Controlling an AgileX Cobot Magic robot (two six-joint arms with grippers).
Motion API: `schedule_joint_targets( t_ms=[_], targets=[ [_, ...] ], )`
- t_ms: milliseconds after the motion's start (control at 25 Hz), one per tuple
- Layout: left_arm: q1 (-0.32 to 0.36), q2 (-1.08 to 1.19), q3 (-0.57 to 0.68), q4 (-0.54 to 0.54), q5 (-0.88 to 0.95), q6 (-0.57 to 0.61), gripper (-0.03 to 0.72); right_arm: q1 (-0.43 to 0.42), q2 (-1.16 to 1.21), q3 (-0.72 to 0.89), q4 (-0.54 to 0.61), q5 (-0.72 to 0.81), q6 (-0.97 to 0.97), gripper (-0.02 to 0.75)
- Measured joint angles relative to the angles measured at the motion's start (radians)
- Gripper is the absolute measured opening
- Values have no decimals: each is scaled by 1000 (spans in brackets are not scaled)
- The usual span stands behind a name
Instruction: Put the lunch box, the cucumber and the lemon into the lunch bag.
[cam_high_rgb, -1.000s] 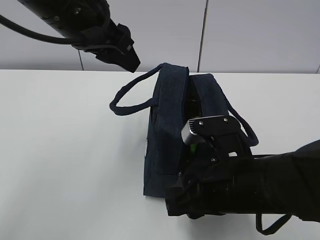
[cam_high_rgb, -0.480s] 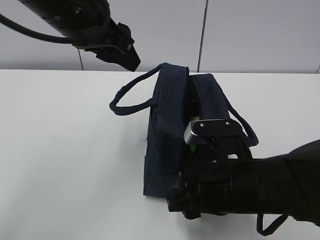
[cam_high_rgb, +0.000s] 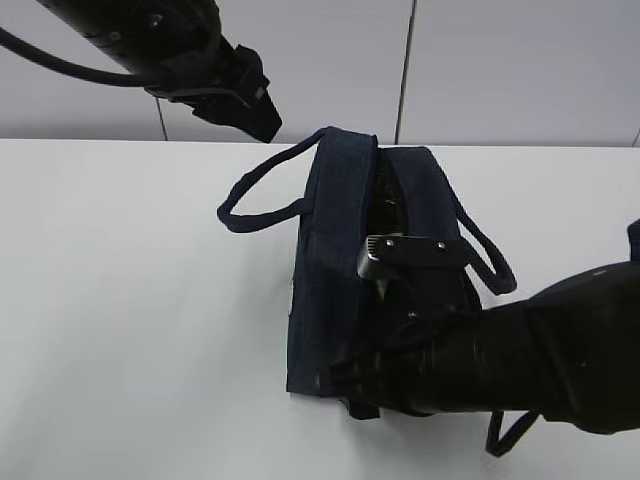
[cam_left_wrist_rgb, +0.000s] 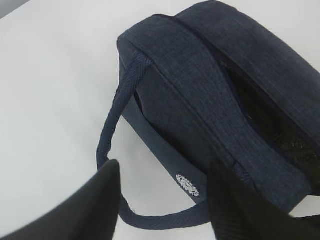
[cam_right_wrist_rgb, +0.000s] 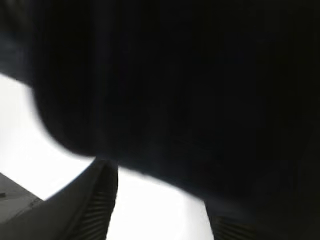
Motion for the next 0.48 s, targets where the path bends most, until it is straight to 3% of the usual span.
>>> schedule_joint_targets(
  t_ms=[480],
  targets=[
    [0, 0, 0, -31, 0, 0, 384, 0, 82, -50, 0, -7, 90, 413]
  ],
)
